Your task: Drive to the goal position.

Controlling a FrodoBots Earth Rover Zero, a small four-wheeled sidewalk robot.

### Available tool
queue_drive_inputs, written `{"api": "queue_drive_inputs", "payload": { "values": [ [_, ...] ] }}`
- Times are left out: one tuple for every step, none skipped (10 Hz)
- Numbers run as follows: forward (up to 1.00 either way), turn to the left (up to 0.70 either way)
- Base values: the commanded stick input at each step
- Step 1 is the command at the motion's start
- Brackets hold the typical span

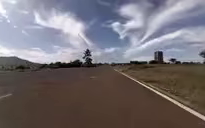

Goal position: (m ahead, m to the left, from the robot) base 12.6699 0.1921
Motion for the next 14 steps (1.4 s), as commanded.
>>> {"api": "queue_drive_inputs", "payload": {
  "values": [
    [1.0, 0.0],
    [1.0, 0.0],
    [1.0, 0.0],
    [1.0, 0.0],
    [1.0, 0.0],
    [1.0, 0.0],
    [1.0, -0.01],
    [1.0, -0.15],
    [1.0, -0.4],
    [1.0, -0.4],
    [1.0, -0.39],
    [1.0, -0.33],
    [1.0, -0.28],
    [1.0, -0.23]
  ]
}}
